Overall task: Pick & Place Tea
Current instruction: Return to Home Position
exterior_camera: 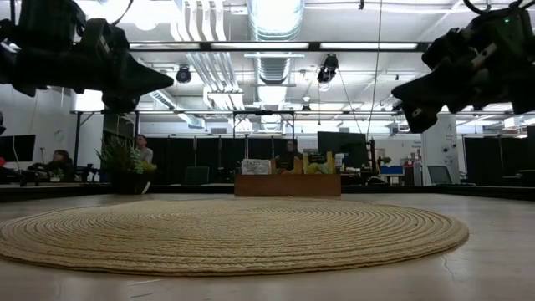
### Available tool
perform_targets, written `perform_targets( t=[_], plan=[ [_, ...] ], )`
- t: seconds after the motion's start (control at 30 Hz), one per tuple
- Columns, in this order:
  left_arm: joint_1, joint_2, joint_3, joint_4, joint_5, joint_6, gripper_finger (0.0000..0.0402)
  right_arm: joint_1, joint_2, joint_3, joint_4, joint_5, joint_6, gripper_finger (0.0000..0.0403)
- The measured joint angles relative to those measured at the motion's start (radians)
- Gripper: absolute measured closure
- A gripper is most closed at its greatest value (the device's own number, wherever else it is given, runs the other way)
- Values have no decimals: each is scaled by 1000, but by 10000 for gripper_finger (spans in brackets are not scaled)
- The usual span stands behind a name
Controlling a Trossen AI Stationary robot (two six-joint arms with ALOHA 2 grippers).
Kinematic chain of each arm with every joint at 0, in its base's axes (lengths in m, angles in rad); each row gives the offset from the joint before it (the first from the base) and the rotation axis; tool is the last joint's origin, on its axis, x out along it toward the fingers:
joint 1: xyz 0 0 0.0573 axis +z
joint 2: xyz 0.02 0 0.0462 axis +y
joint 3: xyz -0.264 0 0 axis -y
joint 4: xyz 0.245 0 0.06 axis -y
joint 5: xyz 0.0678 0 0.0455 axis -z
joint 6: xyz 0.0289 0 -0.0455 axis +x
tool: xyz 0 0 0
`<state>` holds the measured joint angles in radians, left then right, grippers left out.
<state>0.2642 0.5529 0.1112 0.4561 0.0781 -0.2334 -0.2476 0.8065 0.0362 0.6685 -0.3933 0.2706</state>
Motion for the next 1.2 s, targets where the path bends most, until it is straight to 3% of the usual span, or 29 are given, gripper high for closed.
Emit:
perform_targets(
  t=[0.27, 0.53, 0.87, 1.2],
  plan=[
    [0, -9, 0, 0, -48, 1, 402, 33, -84, -12, 7, 142, 1, 394],
    [0, -8, 0, 0, -50, 2, 402, 159, -144, -12, 9, 227, 0, 394],
    [0, -9, 0, 0, -72, 4, 402, 443, -173, -12, 23, 650, -85, 394],
    [0, -12, 0, -1, -78, 13, 402, 453, -257, -12, 24, 588, -65, 394]
  ],
)
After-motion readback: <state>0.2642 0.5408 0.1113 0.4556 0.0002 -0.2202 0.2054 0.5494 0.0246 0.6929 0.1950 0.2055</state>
